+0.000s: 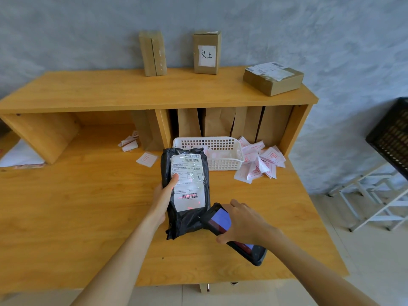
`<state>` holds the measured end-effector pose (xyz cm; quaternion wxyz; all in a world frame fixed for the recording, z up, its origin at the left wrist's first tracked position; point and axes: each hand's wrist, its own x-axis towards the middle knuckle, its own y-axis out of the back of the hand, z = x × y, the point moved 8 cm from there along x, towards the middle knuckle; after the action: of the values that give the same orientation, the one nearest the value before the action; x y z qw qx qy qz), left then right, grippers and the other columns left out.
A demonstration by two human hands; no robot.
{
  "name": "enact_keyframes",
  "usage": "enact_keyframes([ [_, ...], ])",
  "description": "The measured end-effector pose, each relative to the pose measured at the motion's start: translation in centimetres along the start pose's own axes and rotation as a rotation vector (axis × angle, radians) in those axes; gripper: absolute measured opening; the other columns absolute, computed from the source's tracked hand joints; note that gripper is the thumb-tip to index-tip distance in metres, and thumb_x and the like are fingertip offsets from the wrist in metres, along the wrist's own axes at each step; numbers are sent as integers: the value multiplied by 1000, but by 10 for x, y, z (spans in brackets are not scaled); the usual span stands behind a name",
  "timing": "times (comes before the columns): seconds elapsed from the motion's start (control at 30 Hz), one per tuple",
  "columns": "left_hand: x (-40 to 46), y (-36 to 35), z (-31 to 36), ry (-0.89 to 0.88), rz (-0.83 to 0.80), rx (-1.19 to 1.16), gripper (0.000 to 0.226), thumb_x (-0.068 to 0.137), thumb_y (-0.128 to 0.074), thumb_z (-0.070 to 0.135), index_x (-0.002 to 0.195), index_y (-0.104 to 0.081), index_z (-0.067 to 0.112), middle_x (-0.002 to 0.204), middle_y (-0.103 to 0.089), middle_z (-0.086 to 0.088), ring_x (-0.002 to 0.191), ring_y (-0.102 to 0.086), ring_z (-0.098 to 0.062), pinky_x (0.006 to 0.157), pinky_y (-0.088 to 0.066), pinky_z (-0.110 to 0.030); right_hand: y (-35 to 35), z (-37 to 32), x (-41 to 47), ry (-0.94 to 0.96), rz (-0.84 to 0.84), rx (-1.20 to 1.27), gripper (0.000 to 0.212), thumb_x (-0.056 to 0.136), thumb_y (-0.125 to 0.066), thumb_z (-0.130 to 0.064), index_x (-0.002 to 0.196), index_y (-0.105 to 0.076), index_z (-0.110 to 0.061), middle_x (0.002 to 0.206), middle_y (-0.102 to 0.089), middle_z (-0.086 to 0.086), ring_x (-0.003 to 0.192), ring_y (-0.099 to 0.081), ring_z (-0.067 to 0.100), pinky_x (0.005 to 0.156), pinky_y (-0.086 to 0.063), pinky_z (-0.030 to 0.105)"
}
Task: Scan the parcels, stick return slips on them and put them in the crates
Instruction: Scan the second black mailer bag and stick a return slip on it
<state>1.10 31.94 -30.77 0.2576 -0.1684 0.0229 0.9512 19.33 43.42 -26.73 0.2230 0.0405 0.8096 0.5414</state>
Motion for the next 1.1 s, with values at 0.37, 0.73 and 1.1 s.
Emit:
enact_keyframes([
  [0.37, -5, -5, -1, -5, -6, -18, 47, 90, -62, 46, 130, -57, 23, 120, -67, 4, 108, -63, -15, 81, -48, -27, 2, 17, -17, -25, 0, -11, 78, 70, -71, -58, 129, -45, -13, 106, -41, -3, 98, -45, 20, 82, -47, 32],
  [0.73, -12, -20, -9, -20, 16, -14, 49, 89, -63, 46, 131, -55, 21, 120, -65, 4, 106, -62, -14, 80, -47, -27, 0, 38, -40, -42, -31, -68, 76, 71, -70, -57, 129, -45, -15, 106, -38, -4, 99, -39, 18, 81, -45, 30],
  [1.1, -28, -29, -19, -4, 48, -30, 55, 89, -63, 46, 134, -52, 18, 119, -65, 2, 98, -62, -13, 72, -47, -25, -2, 44, -56, -13, 7, -79, 77, 70, -71, -58, 129, -45, -14, 104, -37, -5, 96, -38, 17, 81, -45, 30],
])
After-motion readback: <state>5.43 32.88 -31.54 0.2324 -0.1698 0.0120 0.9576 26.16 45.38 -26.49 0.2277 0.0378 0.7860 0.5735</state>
